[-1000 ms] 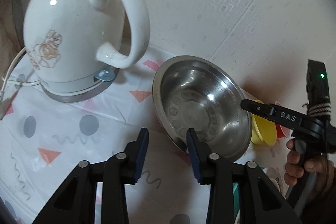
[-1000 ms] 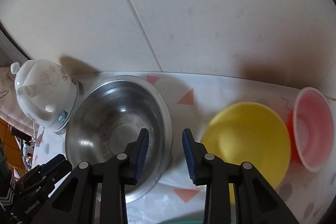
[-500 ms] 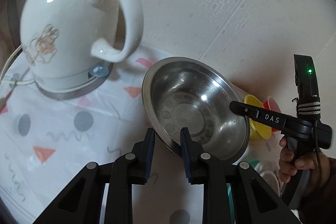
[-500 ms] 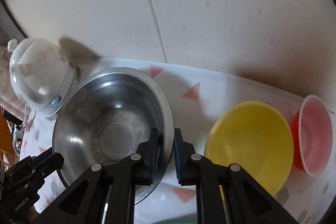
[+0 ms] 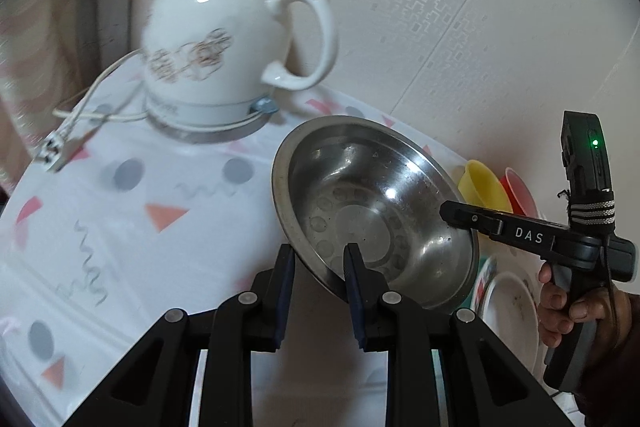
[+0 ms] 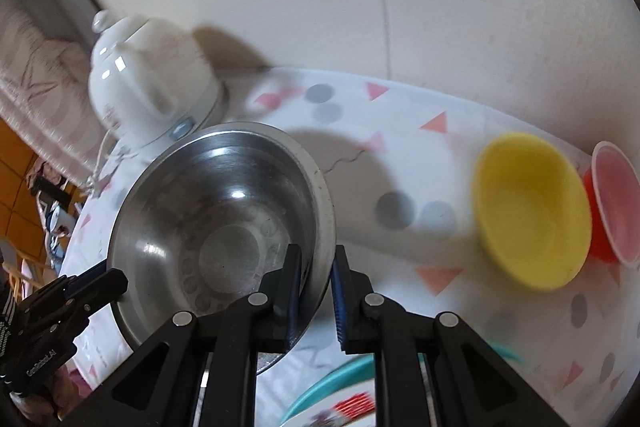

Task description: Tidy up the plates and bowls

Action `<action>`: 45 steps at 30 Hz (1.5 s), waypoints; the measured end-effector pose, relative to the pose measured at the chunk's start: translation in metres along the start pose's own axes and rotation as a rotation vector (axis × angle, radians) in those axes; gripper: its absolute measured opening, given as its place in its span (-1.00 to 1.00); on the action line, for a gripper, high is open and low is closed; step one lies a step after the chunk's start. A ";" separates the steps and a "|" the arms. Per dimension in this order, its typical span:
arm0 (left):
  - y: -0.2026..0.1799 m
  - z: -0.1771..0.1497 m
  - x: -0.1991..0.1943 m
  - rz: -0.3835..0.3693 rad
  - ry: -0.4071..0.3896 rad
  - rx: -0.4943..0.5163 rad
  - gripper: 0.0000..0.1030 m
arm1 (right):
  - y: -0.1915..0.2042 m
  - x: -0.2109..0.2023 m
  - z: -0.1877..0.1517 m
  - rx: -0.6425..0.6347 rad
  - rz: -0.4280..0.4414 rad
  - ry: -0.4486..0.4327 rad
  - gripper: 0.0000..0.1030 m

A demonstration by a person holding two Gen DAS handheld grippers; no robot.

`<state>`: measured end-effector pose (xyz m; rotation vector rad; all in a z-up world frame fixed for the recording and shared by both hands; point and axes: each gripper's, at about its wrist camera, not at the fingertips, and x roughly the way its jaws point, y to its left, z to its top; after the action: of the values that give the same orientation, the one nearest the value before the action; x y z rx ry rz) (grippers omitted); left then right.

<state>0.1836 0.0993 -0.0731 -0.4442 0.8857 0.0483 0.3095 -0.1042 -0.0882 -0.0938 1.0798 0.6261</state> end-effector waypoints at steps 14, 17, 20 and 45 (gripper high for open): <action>0.026 -0.040 -0.026 0.071 0.007 -0.041 -0.52 | 0.036 0.004 -0.037 -0.044 0.050 0.043 -0.72; 0.028 -0.046 -0.031 0.085 0.006 -0.039 -0.52 | 0.041 0.005 -0.042 -0.050 0.057 0.045 -0.71; 0.033 -0.047 -0.034 0.096 0.004 -0.053 -0.52 | 0.046 0.003 -0.045 -0.054 0.068 0.046 -0.68; 0.020 -0.023 -0.083 0.177 -0.108 0.055 -0.27 | 0.037 -0.044 -0.062 0.076 0.029 -0.102 -0.34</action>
<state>0.1096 0.1202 -0.0297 -0.3080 0.8163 0.2073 0.2272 -0.1152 -0.0726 0.0198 1.0063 0.6086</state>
